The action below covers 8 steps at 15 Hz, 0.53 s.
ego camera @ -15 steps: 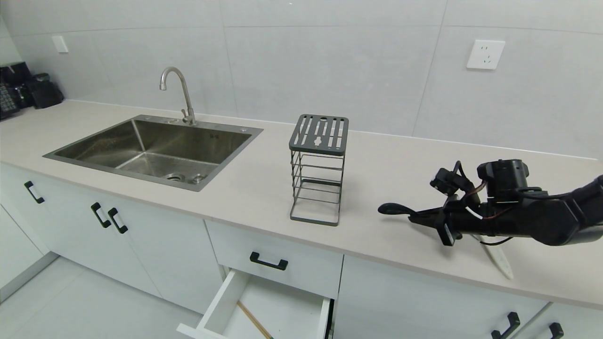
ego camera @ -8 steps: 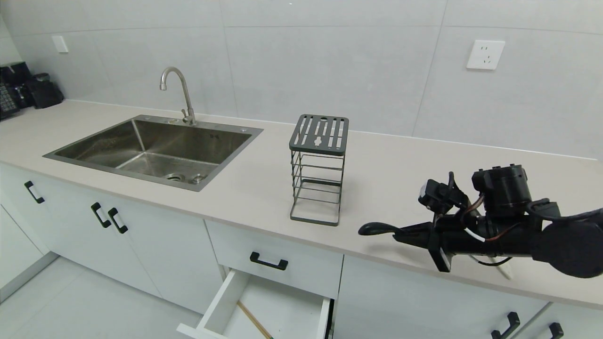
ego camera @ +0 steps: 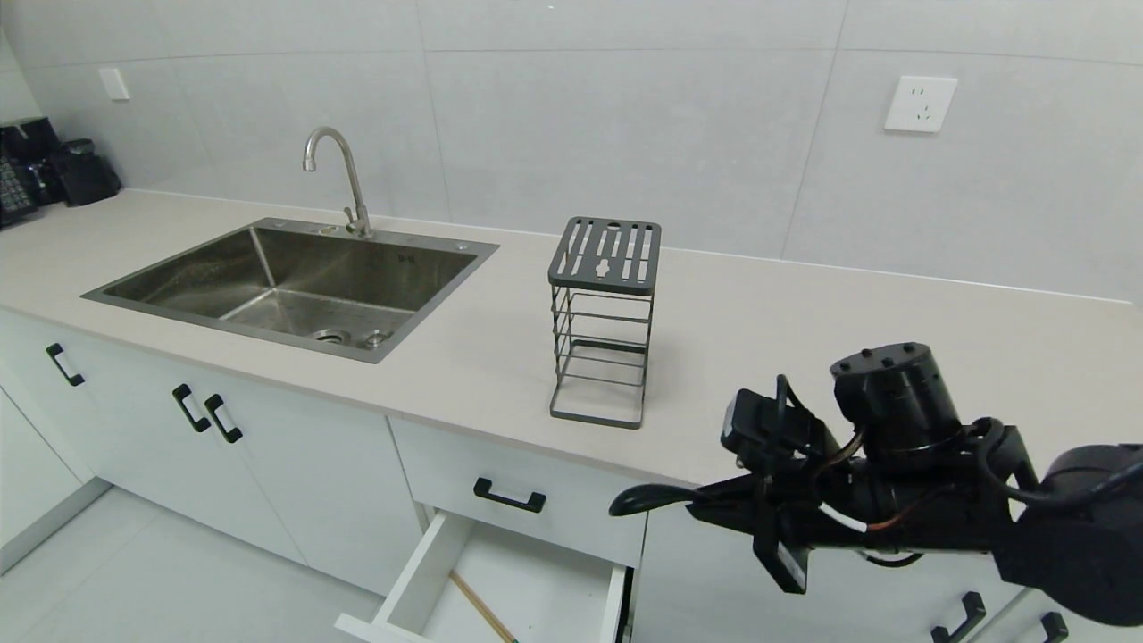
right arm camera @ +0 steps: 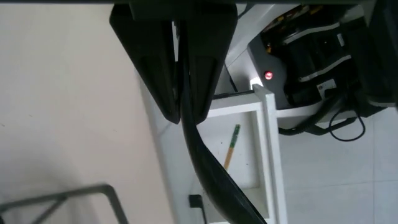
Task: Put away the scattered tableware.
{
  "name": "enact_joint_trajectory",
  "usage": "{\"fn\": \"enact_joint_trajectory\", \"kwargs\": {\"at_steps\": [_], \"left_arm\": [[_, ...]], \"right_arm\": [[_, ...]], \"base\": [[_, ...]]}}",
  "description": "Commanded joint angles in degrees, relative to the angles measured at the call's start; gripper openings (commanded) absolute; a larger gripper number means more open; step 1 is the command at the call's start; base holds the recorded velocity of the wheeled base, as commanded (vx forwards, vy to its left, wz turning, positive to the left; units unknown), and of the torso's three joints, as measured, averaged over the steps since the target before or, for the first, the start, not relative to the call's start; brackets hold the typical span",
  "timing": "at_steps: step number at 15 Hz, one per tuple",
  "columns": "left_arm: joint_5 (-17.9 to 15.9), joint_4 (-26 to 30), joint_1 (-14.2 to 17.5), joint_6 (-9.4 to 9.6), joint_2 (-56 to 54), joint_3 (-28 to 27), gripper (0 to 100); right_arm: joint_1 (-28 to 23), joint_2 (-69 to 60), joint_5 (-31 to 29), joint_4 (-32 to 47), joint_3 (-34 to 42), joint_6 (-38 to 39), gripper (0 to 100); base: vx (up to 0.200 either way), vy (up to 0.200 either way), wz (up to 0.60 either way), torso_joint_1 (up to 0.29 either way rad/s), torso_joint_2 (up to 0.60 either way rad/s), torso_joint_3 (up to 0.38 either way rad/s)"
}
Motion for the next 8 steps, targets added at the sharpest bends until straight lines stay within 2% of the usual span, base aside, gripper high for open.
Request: {"fn": "enact_joint_trajectory", "kwargs": {"at_steps": [1,6,8], "left_arm": [[0.0,0.0,0.0,0.0,0.1,0.0,100],[0.0,0.0,0.0,0.0,0.1,0.0,100],[0.0,0.0,0.0,0.0,0.1,0.0,100]], "right_arm": [[5.6,2.4,-1.5,-0.2,-1.2,2.2,0],[10.9,6.5,-3.6,-0.5,-3.1,3.9,0],[12.0,8.8,-4.7,-0.5,-6.9,4.2,0]], "base": [[0.0,0.0,0.0,0.0,0.0,0.0],[0.0,0.0,0.0,0.0,0.0,0.0],[0.0,0.0,0.0,0.0,0.0,0.0]]}}
